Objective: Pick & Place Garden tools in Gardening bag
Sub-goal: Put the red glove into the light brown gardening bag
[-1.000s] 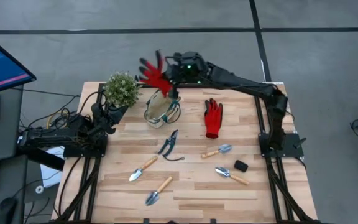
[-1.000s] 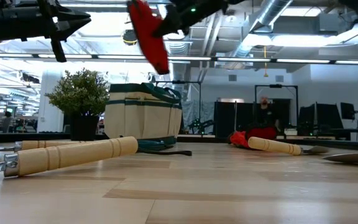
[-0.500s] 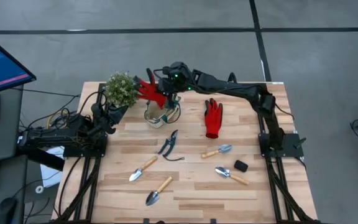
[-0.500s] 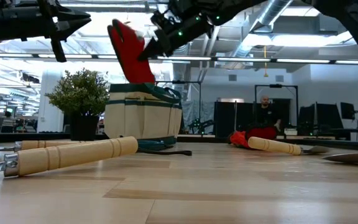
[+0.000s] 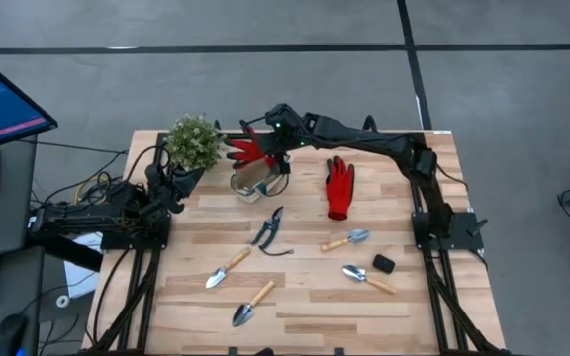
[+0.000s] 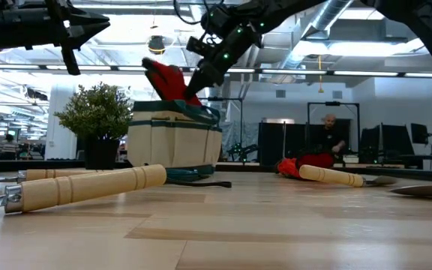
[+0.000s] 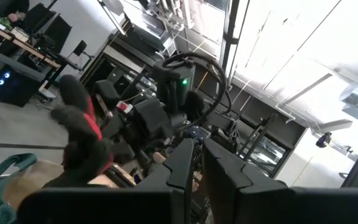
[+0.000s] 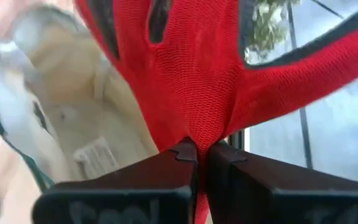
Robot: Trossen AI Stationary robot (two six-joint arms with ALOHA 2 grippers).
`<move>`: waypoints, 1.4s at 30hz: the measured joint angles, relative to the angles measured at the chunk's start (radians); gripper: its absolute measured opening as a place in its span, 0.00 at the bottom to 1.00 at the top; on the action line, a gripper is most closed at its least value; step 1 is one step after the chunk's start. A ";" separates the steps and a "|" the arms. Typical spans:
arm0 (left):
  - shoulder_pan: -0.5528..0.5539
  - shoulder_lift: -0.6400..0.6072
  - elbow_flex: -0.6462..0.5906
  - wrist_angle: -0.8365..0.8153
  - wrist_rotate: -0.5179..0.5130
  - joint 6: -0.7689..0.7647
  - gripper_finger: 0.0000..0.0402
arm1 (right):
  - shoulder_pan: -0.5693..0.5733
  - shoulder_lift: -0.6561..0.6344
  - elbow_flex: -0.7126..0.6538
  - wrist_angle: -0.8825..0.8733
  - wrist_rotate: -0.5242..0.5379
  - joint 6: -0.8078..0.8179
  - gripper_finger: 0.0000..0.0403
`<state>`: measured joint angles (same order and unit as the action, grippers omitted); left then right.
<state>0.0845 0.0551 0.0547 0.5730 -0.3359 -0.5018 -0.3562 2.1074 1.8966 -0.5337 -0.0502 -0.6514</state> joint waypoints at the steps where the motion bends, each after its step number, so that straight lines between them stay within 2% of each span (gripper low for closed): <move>1: 0.000 0.000 0.000 0.000 0.000 0.000 0.09 | 0.003 0.003 -0.002 -0.013 0.011 -0.008 0.00; 11: 0.000 0.000 0.000 0.000 0.000 0.000 0.09 | 0.039 0.043 0.001 -0.054 0.106 -0.066 0.00; 18: 0.000 0.000 0.000 -0.004 0.000 0.000 0.09 | 0.042 0.076 -0.003 -0.168 0.162 -0.086 0.00; 23: 0.000 0.000 0.000 -0.004 0.000 0.000 0.09 | 0.042 0.074 -0.003 -0.163 0.204 -0.084 0.05; 28: 0.000 0.000 0.000 -0.004 -0.028 0.000 0.09 | 0.039 0.064 -0.001 -0.141 0.213 -0.085 0.18; 32: 0.000 0.000 0.000 -0.008 -0.055 0.000 0.09 | 0.037 0.064 0.006 -0.198 0.253 -0.084 0.35; 38: 0.000 0.000 0.000 -0.014 -0.057 0.000 0.09 | 0.040 0.064 0.090 -0.310 0.258 -0.077 0.64; 42: 0.000 0.000 0.000 -0.015 -0.056 0.000 0.09 | 0.040 0.063 0.198 -0.363 0.258 -0.060 0.74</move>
<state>0.0845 0.0555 0.0547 0.5575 -0.3923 -0.5018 -0.3157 2.1708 2.0946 -0.8962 0.2076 -0.7113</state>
